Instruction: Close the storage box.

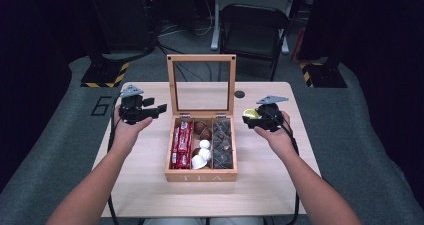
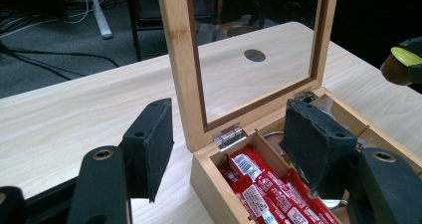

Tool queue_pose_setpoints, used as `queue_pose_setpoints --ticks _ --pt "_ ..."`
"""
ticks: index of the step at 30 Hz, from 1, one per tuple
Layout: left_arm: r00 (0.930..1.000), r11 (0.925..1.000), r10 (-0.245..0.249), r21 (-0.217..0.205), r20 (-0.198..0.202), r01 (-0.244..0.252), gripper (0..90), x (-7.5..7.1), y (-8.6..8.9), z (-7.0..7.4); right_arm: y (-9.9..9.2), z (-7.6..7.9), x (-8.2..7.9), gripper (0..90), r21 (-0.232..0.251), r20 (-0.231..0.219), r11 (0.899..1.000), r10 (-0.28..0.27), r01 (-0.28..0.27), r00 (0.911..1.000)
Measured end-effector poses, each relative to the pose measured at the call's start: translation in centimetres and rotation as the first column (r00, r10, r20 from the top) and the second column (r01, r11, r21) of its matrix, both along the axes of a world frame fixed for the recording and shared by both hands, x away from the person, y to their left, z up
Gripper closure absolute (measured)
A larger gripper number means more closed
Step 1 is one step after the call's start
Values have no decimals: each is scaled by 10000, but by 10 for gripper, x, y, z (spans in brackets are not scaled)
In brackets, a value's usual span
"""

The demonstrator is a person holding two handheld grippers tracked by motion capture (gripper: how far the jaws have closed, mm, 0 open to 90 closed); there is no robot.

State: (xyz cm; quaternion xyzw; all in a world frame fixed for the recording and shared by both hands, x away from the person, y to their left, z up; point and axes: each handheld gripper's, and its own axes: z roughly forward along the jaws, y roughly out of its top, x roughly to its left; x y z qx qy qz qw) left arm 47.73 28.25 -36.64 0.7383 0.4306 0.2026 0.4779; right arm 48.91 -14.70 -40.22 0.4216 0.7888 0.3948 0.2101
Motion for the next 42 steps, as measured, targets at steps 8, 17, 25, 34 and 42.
queue_pose_setpoints --ticks 8,17,25,34,42 --pt "10000 10000 18 6 -8 -18 367 0 0 0 -29 -8 -2 372 39 -121 9973 -735 735 9972" --pt "10000 10000 63 12 -37 -63 367 0 1 0 -56 -18 -2 372 -228 -178 9908 -1335 1330 9909" --pt "10000 10000 37 49 -49 -37 367 0 0 -1 -68 -33 -4 372 -528 -318 9838 -1732 1714 9844" --pt "10000 10000 83 28 -52 -83 367 0 2 -1 -76 -53 -4 373 -556 -660 9747 -2197 2163 9733" --pt "10000 10000 49 51 -62 -49 367 0 1 -2 -81 -70 -2 373 -668 -917 9659 -2558 2503 9624"
